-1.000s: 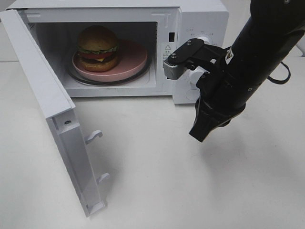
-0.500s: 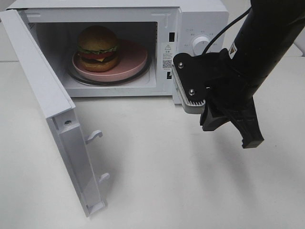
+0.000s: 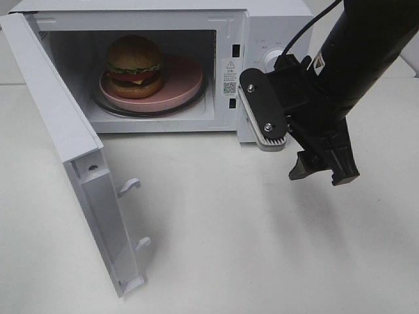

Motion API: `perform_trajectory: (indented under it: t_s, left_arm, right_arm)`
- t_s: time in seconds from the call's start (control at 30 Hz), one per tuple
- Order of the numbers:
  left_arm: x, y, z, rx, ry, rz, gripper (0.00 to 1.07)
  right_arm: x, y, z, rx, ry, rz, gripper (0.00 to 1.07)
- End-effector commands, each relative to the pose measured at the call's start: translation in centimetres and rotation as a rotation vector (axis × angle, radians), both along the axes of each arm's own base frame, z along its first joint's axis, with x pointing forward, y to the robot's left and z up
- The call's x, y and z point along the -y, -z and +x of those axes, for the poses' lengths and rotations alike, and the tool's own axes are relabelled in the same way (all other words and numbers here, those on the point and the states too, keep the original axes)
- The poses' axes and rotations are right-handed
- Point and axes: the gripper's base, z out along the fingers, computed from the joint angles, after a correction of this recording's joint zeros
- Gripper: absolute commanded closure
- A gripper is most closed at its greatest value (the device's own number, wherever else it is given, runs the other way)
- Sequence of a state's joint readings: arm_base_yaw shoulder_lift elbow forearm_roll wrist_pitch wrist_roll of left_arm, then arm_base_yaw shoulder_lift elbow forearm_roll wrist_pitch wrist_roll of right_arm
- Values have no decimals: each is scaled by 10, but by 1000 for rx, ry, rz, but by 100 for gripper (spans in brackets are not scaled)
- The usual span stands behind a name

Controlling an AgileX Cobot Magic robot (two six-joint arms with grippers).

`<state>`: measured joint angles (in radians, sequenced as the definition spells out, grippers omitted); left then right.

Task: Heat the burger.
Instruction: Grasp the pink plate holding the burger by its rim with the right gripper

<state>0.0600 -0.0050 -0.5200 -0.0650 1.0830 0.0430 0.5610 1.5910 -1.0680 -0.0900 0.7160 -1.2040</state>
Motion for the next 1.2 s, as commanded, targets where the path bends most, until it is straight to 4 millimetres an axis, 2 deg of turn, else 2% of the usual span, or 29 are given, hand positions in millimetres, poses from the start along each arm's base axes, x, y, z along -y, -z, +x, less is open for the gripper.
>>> perform_trajectory:
  t_s: [0.03, 0.1, 0.27, 0.43, 0.6, 0.7, 0.77, 1.2]
  left_arm:
    - [1, 0, -2, 29, 3, -5, 9]
    - [1, 0, -2, 29, 3, -5, 9]
    - [1, 0, -2, 29, 3, -5, 9]
    - [1, 0, -2, 29, 3, -5, 9]
    - [1, 0, -2, 29, 3, -5, 9]
    - [1, 0, -2, 29, 3, -5, 9]
    - [1, 0, -2, 29, 3, -5, 9]
    - [1, 0, -2, 29, 3, -5, 9]
  right_arm:
    - [-1, -6, 2, 30, 45, 37, 12]
    - [-2, -6, 3, 40, 58, 49, 7]
    - [-10, -7, 3, 91, 3, 36, 8]
    - [-29, -5, 6, 130, -50, 57, 9]
    - [-55, -6, 18, 153, -92, 57, 11]
    - [-59, -6, 21, 157, -96, 61, 11]
    - [-72, -8, 31, 188, -107, 87, 11]
    - [-97, 4, 61, 208, -108, 105, 14]
